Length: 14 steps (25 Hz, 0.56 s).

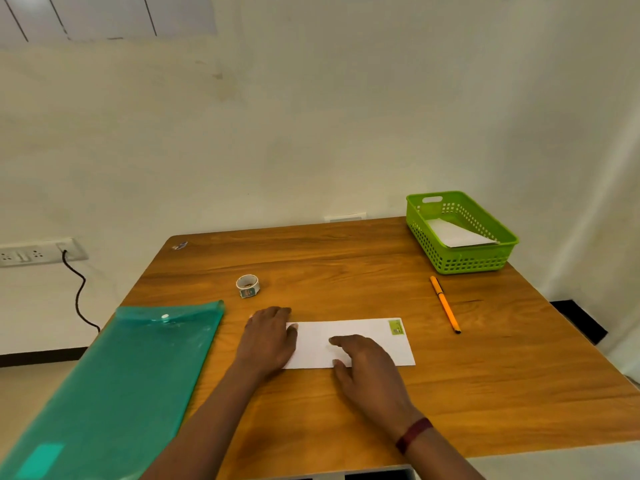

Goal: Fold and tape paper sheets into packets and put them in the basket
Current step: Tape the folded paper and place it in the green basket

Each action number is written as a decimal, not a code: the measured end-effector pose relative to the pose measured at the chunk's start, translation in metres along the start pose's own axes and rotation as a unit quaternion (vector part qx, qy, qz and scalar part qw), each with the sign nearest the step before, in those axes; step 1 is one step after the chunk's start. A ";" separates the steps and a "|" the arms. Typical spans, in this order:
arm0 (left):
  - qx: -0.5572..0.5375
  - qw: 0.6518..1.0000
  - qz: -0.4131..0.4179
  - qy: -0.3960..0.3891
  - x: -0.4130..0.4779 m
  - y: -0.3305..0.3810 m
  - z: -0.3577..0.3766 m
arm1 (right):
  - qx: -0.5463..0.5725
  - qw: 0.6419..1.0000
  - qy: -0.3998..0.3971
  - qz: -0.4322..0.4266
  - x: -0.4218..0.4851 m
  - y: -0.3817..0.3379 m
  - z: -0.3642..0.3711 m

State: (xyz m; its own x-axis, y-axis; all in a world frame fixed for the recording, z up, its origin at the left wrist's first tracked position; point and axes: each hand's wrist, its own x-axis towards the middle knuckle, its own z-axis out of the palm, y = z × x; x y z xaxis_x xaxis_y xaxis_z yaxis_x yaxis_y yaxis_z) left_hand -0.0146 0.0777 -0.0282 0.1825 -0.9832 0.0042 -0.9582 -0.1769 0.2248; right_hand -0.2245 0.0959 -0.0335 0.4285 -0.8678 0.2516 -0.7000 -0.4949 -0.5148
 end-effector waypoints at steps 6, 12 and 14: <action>0.103 0.994 -0.035 -0.019 -0.012 0.007 -0.015 | -0.113 0.992 -0.043 -0.024 0.008 -0.002 0.013; -0.140 0.968 -0.146 -0.148 -0.007 0.021 -0.026 | -0.076 0.996 -0.035 -0.027 0.006 0.009 0.006; -0.280 0.920 -0.184 -0.202 -0.012 0.030 -0.030 | -0.019 0.998 -0.053 -0.011 0.007 0.012 0.001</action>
State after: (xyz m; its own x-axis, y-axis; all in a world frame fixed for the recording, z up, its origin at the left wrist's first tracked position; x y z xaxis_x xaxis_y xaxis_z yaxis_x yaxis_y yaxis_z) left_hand -0.0392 0.0855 0.0082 0.2673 -0.8178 -0.5097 -0.5640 -0.5617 0.6054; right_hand -0.2298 0.0836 -0.0386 0.5005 -0.8481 0.1739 -0.7103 -0.5170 -0.4776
